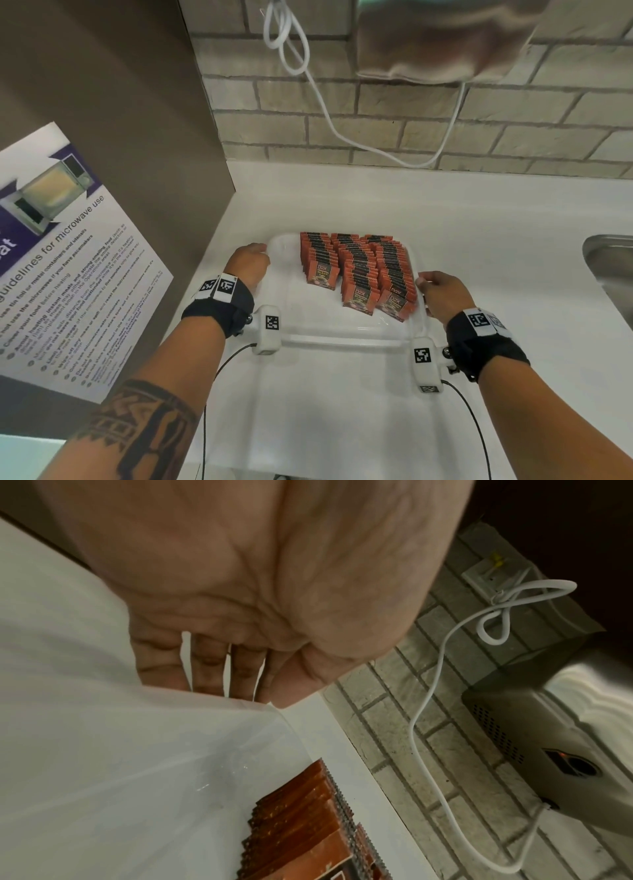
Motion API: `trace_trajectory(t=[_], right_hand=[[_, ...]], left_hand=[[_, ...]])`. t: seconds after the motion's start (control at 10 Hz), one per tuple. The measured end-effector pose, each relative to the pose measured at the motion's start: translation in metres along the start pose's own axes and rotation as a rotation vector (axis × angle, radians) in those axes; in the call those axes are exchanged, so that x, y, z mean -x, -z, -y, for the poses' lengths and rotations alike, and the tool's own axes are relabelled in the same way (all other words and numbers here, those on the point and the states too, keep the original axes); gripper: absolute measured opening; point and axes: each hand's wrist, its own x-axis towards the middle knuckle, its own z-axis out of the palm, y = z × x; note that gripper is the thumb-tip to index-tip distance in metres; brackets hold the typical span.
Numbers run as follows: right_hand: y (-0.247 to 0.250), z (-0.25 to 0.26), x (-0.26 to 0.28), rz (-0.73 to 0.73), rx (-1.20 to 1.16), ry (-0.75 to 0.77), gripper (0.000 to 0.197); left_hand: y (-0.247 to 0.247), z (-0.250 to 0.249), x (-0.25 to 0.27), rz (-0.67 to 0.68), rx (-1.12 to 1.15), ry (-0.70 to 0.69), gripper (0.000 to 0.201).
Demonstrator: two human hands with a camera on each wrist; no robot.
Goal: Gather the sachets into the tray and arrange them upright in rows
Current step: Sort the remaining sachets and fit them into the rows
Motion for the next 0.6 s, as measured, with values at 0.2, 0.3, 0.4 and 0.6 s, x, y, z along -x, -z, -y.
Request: trace_trajectory(t=[0.2, 0.3, 0.4, 0.6], right_hand=[[0.000, -0.003, -0.001, -0.007, 0.004, -0.002, 0.022], [0.001, -0.002, -0.001, -0.001, 0.010, 0.006, 0.024], [0.004, -0.004, 0.002, 0.011, 0.008, 0.013, 0.021], [0.028, -0.021, 0.030, -0.095, -0.087, 0.045, 0.020]], left_hand=[[0.001, -0.003, -0.003, 0.022, 0.071, -0.008, 0.047], [0.000, -0.005, 0.000, 0.019, 0.107, -0.012, 0.042], [0.002, -0.004, 0.002, 0.036, 0.149, -0.011, 0.043], [0.013, 0.026, 0.035, -0.149, 0.178, -0.091, 0.030]])
